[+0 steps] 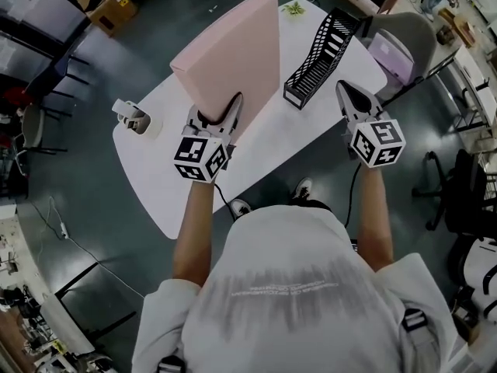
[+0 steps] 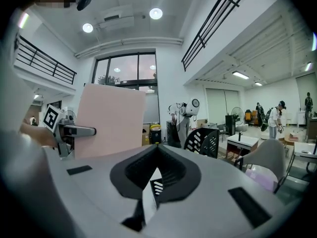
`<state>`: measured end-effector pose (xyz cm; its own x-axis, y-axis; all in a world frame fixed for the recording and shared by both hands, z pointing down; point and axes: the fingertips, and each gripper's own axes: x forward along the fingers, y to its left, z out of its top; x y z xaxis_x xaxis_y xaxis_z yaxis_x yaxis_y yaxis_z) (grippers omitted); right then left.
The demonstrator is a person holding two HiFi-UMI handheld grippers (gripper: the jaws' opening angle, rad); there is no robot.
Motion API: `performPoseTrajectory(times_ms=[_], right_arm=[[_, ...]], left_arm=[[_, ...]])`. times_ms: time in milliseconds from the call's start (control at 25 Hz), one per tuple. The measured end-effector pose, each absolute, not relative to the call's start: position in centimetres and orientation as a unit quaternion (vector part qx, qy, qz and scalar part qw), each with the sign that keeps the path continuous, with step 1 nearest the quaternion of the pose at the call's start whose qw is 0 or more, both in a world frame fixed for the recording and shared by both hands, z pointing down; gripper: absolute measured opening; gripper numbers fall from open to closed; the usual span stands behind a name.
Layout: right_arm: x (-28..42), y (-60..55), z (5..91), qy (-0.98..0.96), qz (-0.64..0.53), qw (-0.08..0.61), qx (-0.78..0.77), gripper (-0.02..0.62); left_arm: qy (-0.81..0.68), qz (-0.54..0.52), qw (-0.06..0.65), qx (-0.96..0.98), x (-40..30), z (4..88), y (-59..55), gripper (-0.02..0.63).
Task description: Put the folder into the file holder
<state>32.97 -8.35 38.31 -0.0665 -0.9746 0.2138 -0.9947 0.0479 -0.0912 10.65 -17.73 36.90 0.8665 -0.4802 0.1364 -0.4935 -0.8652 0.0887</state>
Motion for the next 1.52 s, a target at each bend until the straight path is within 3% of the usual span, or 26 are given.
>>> performPoseTrajectory(times_ms=[1040,1520], right_arm=[[43.8,-9.0,41.1,-0.735,0.125,0.069,0.663,0.025],[46.8,-10.1,42.2,-0.710,0.146,0.073,0.685,0.026]], left_arm=[[-0.246,-0.001,0.043,0.968,26.0,34.3,-19.0,0.176],[-0.227,0.003,0.039,0.973,31.8,37.0,-21.4,0.176]])
